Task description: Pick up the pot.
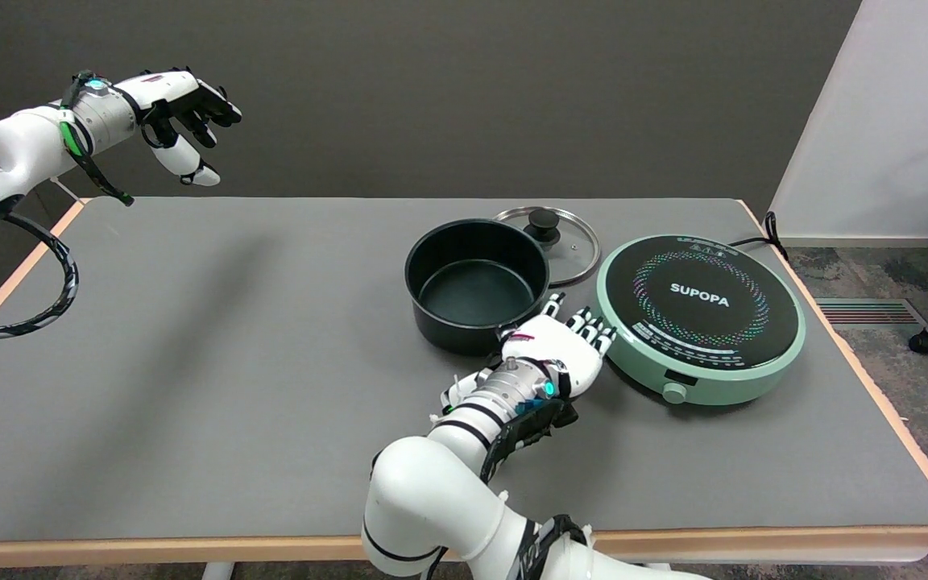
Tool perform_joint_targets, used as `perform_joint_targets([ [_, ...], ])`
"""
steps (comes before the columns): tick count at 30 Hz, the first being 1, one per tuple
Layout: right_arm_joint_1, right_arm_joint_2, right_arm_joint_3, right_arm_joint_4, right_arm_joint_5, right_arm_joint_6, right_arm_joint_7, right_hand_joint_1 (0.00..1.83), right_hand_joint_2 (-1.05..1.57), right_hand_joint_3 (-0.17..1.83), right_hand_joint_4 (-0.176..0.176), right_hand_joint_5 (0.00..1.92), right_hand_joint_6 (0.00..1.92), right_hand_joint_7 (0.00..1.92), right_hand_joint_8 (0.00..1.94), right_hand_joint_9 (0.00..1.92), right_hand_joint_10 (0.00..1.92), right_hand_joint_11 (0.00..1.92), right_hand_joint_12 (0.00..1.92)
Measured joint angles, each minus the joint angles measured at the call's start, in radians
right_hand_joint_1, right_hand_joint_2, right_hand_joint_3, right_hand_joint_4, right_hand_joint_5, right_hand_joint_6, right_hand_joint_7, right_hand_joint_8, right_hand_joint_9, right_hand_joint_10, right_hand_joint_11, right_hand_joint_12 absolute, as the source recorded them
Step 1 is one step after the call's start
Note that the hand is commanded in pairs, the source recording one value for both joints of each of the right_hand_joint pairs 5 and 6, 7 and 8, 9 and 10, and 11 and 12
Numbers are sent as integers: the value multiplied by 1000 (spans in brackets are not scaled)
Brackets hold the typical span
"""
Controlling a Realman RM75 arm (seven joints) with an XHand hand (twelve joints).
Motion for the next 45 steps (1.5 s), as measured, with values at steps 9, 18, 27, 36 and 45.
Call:
perform_joint_targets([
  [9,6,-5,-11,-4,10,13,-2,1131,-267,1197,176,157,157,157,157,157,157,157,157],
  [18,3,-8,-15,-4,16,22,1,1137,-206,1205,176,233,233,233,233,233,233,233,233],
  [27,-4,-8,-16,-1,17,25,14,1157,-137,1173,176,239,239,239,239,239,239,239,239],
  [36,-9,-9,-15,3,18,26,27,1163,-152,1188,176,443,443,443,443,443,443,443,443],
  [45,-10,-6,-14,6,16,26,39,1180,-146,1224,45,870,870,870,870,870,870,870,870],
])
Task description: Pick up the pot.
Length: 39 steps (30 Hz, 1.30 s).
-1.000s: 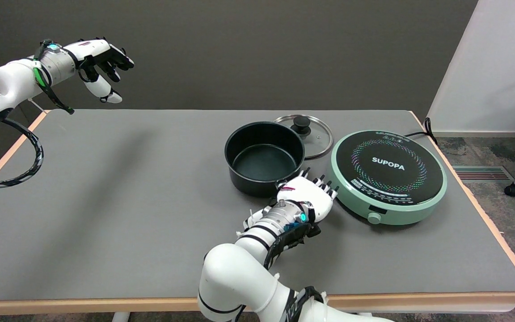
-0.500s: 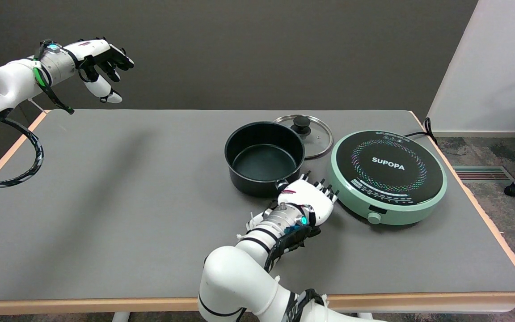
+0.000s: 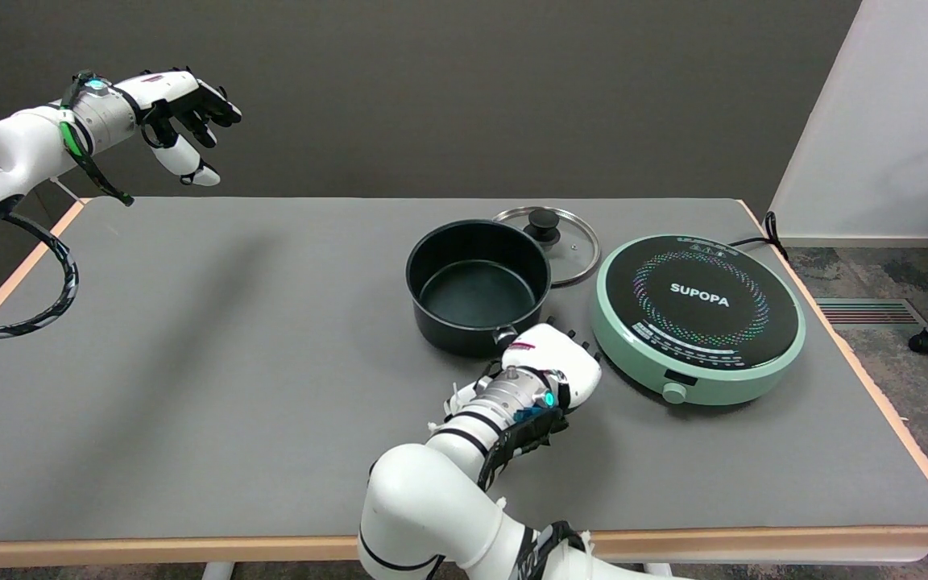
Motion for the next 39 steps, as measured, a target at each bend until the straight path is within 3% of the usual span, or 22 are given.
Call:
perform_joint_targets([
  [17,1,3,2,15,-11,-4,2,1212,-131,1053,18,1016,1016,1016,1016,1016,1016,1016,1016],
  [34,1,7,22,15,28,-17,14,1198,-203,1165,19,1023,1023,1023,1023,1023,1023,1023,1023],
  [39,2,13,39,12,59,-28,24,1196,-135,1176,-8,1136,1136,1136,1136,1136,1136,1136,1136],
])
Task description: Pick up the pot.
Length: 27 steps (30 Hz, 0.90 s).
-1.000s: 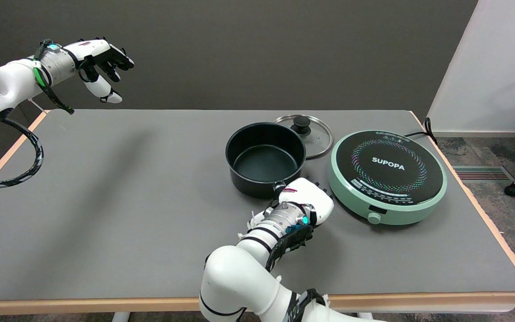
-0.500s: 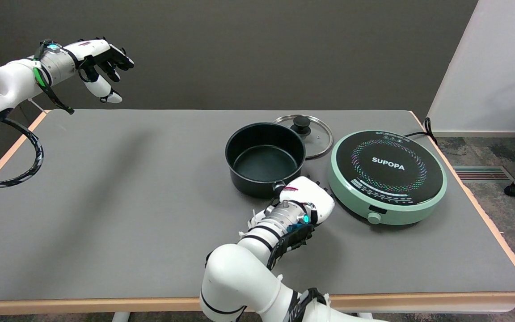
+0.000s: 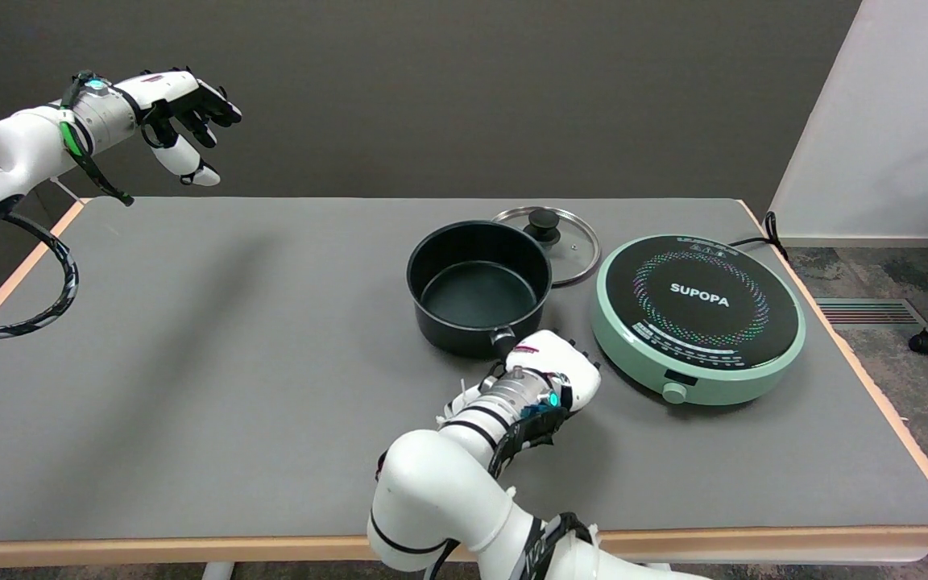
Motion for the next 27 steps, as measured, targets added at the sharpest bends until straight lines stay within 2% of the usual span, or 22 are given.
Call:
perform_joint_targets([
  [3,4,5,8,-1,14,-7,4,1178,-7,1098,-61,1349,1349,1349,1349,1349,1349,1349,1349],
  [5,6,8,13,-2,20,-12,5,1161,131,947,-91,1494,1494,1494,1494,1494,1494,1494,1494],
  [6,8,10,15,-2,22,-14,5,1158,205,866,-98,1573,1573,1573,1573,1573,1573,1573,1573],
  [8,12,13,18,-2,26,-18,6,1160,275,802,-88,1664,1664,1664,1664,1664,1664,1664,1664],
  [20,31,22,33,-3,36,-26,1,1211,186,847,-98,1598,1598,1598,1598,1598,1598,1598,1598],
  [27,37,23,52,-2,45,-27,0,1237,392,860,-99,1561,1561,1561,1561,1561,1561,1561,1561],
])
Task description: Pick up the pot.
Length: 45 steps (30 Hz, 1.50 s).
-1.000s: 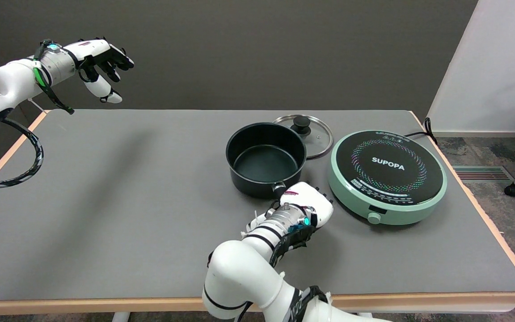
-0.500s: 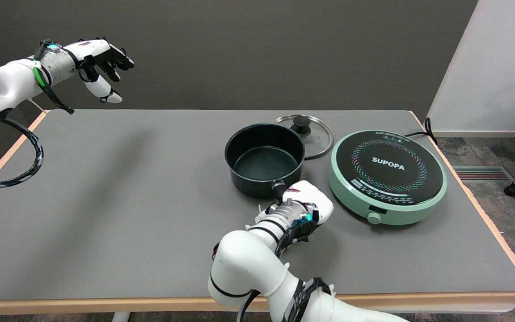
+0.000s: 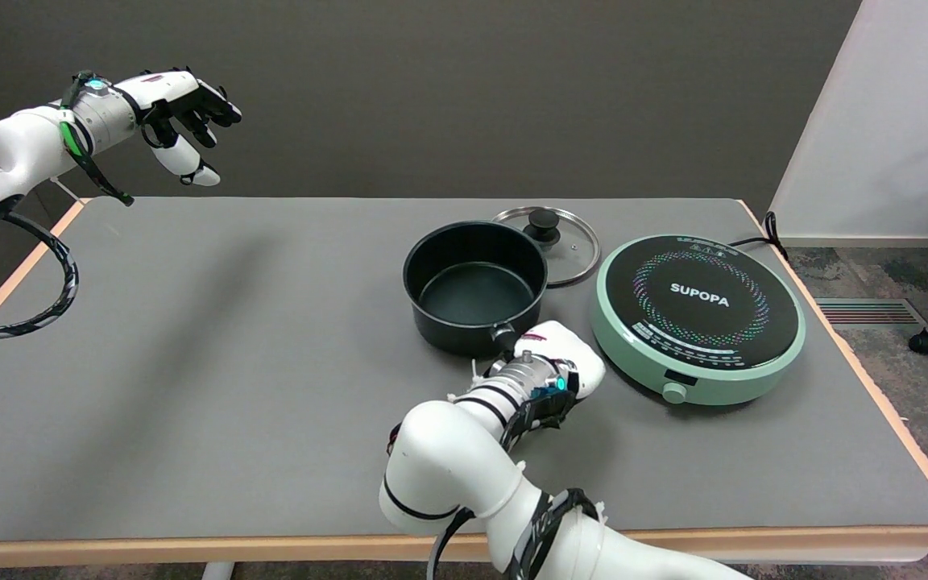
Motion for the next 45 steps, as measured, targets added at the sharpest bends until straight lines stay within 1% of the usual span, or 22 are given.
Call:
perform_joint_targets([
  [4,2,0,12,2,6,0,0,1222,495,860,-98,1556,1556,1556,1556,1556,1556,1556,1556],
  [6,4,0,18,3,9,0,0,1189,622,849,-97,1551,1551,1551,1551,1551,1551,1551,1551],
  [7,4,1,20,4,10,1,1,1182,646,846,-97,1549,1549,1549,1549,1549,1549,1549,1549],
  [10,5,2,28,7,12,1,3,1087,842,811,-97,1550,1550,1550,1550,1550,1550,1550,1550],
  [12,5,3,33,10,13,2,4,1023,906,833,-95,1561,1561,1561,1561,1561,1561,1561,1561],
  [15,5,5,39,14,14,2,6,1014,880,835,-94,1569,1569,1569,1569,1569,1569,1569,1569],
  [16,5,6,40,15,14,2,6,1036,829,818,-94,1569,1569,1569,1569,1569,1569,1569,1569],
  [17,5,7,41,17,14,2,8,1077,720,798,-94,1569,1569,1569,1569,1569,1569,1569,1569],
  [20,4,9,44,22,14,2,10,1118,472,855,-96,1606,1606,1606,1606,1606,1606,1606,1606],
  [21,3,10,44,24,14,1,10,1118,455,858,-95,1627,1627,1627,1627,1627,1627,1627,1627],
  [23,2,13,44,27,14,0,11,1107,440,854,-78,1719,1719,1719,1719,1719,1719,1719,1719],
  [27,0,18,42,36,14,-11,11,1097,421,819,-23,1910,1910,1910,1910,1910,1910,1910,1910],
  [28,0,19,42,40,14,-15,11,1112,398,801,-17,1920,1920,1920,1920,1920,1920,1920,1920],
  [30,-1,21,42,46,14,-19,11,1137,374,771,-16,1920,1920,1920,1920,1920,1920,1920,1920],
  [34,-2,24,42,57,21,-31,10,1216,381,717,-18,1920,1920,1920,1920,1920,1920,1920,1920],
  [36,-2,26,43,60,24,-35,10,1263,501,702,-21,1920,1920,1920,1920,1920,1920,1920,1920],
  [39,0,26,44,61,29,-38,10,1271,558,756,-32,1920,1920,1920,1920,1920,1920,1920,1920],
  [43,5,28,48,61,38,-40,8,1275,566,806,-33,1920,1920,1920,1920,1920,1920,1920,1920],
  [45,7,28,50,62,42,-41,7,1251,681,838,-34,1920,1920,1920,1920,1920,1920,1920,1920],
])
